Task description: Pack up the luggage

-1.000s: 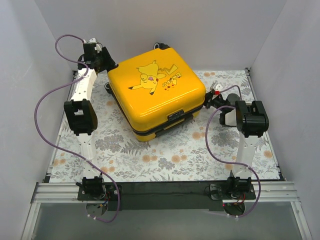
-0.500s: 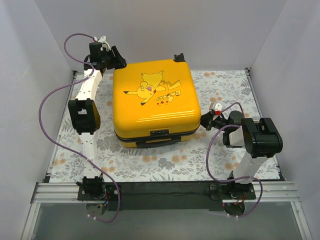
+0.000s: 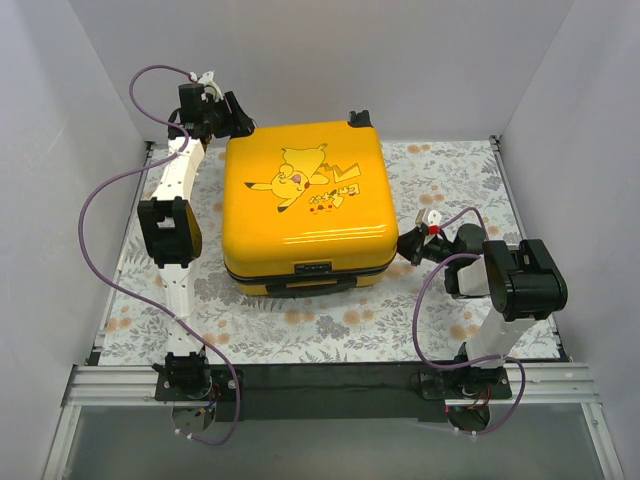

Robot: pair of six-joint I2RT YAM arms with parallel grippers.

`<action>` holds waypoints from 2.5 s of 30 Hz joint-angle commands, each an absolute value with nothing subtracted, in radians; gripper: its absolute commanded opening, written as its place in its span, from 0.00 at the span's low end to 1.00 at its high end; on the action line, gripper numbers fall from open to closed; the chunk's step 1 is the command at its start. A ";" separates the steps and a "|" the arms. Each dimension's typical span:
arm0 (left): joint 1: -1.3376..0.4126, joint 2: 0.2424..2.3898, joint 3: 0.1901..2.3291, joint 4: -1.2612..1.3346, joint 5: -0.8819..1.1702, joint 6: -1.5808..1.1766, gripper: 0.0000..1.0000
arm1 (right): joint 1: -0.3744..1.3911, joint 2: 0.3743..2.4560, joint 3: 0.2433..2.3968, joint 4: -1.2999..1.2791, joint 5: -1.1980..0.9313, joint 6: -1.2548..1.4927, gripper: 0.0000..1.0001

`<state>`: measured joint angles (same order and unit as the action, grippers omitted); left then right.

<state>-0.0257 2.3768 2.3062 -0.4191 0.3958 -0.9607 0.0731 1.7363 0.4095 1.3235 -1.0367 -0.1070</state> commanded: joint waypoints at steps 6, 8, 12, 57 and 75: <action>-0.216 2.441 2.235 -0.588 0.807 -0.899 0.00 | 0.153 1.626 0.381 1.888 -1.115 -0.012 0.03; -0.216 2.439 2.241 -0.586 0.807 -0.910 0.19 | 0.152 1.611 0.361 1.885 -1.083 -0.023 0.27; -0.199 2.425 2.261 -0.569 0.772 -0.951 0.51 | 0.086 1.577 0.330 1.862 -1.052 -0.058 0.52; 0.120 1.198 1.042 -0.840 0.695 -0.233 0.78 | -0.258 0.830 0.817 -0.476 -0.615 -0.304 0.98; 0.153 1.293 1.340 -0.913 0.645 -0.504 0.88 | -0.258 0.900 1.008 -0.416 -0.551 -0.167 0.98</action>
